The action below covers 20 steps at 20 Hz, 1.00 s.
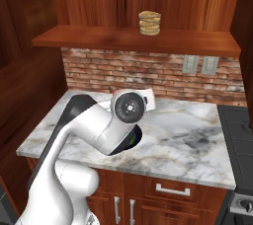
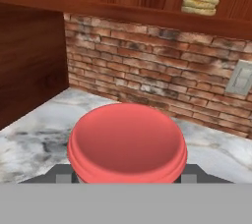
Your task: Pick the avocado and bread from the counter and place them on the plate. Then pick the jam from the cabinet and place it next to the plate. Lastly close the cabinet door.
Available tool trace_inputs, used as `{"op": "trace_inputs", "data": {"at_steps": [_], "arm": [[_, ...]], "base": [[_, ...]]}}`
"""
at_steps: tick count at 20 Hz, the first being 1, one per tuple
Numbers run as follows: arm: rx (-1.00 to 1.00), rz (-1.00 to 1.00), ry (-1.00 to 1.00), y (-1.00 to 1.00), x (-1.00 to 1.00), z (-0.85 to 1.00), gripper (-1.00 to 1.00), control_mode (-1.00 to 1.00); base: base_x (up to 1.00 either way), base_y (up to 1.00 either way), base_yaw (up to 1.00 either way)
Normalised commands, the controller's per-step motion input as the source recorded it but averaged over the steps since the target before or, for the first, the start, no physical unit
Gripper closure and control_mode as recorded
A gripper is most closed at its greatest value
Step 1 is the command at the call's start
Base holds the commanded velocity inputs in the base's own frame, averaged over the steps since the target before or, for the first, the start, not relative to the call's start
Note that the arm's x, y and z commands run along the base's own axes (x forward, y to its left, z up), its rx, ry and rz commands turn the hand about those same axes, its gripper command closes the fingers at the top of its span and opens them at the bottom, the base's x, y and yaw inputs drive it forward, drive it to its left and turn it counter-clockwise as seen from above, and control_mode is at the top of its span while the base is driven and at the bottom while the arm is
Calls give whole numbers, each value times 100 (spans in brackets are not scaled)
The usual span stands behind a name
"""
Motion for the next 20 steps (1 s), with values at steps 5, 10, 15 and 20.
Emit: {"op": "trace_inputs", "data": {"at_steps": [5, 10, 15, 20], "arm": [[0, 8, 0, -35, 7, -31, 100, -100], [0, 9, 3, -42, 11, -34, 100, -100], [0, 3, 6, -16, 29, -34, 100, -100], [0, 0, 9, 0, 39, -34, 100, -100]], "base": [[0, 0, 0], [0, 0, 0], [0, 0, 0], [0, 0, 0]]}}
